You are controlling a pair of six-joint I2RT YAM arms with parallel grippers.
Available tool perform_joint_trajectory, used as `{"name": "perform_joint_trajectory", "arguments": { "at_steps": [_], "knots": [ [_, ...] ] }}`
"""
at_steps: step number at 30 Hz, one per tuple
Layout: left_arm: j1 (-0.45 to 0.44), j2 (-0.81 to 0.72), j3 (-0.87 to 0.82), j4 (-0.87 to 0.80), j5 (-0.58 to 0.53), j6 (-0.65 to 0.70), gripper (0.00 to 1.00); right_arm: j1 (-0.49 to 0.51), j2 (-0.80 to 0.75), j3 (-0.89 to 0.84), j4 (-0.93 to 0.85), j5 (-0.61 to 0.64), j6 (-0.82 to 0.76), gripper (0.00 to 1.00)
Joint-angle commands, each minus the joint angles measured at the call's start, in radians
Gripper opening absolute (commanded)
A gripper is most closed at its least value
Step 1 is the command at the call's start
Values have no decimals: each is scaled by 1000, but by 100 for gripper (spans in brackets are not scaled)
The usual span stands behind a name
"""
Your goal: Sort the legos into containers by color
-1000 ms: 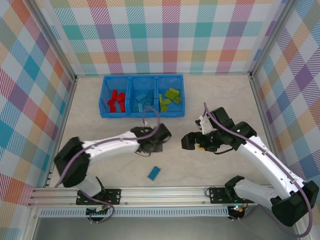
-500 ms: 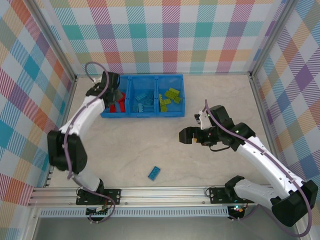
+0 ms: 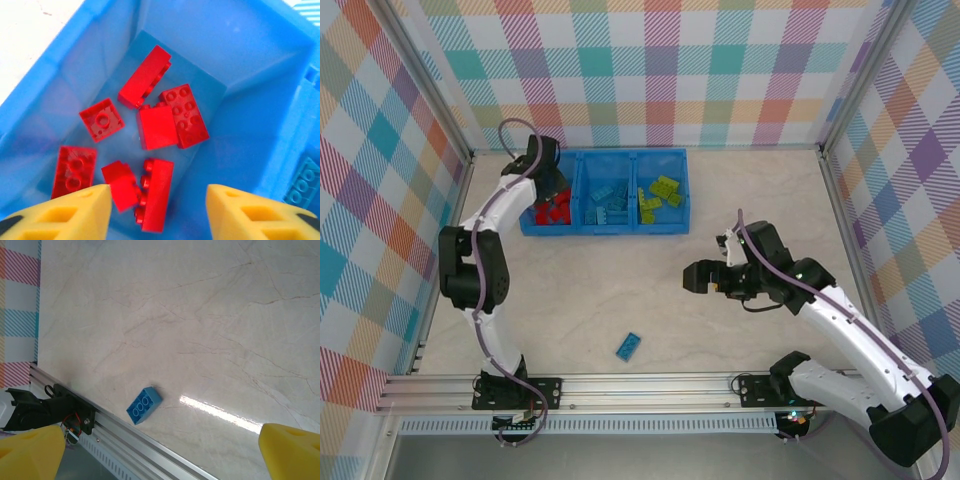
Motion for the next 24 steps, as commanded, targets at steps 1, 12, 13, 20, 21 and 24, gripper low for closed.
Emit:
{"name": "perform_joint_trajectory", "arguments": {
  "at_steps": [1, 12, 13, 20, 21, 24],
  "knots": [
    [-6, -182, -81, 9, 35, -16, 57, 38, 32, 0, 25, 70, 44, 100],
    [-174, -690, -323, -121, 89, 499, 80, 496, 297, 30, 12, 372, 449, 93],
    [-178, -742, -369, -132, 108, 548, 81, 531, 335, 43, 18, 384, 493, 94],
    [-181, -1036, -683, -67, 26, 716, 81, 664, 661, 222, 48, 385, 691, 97],
    [-181, -1045, -694, -73, 18, 717, 81, 674, 702, 256, 30, 382, 704, 98],
    [-181, -1065, -713, -77, 25, 713, 82, 699, 807, 353, -45, 383, 740, 100]
  ]
}}
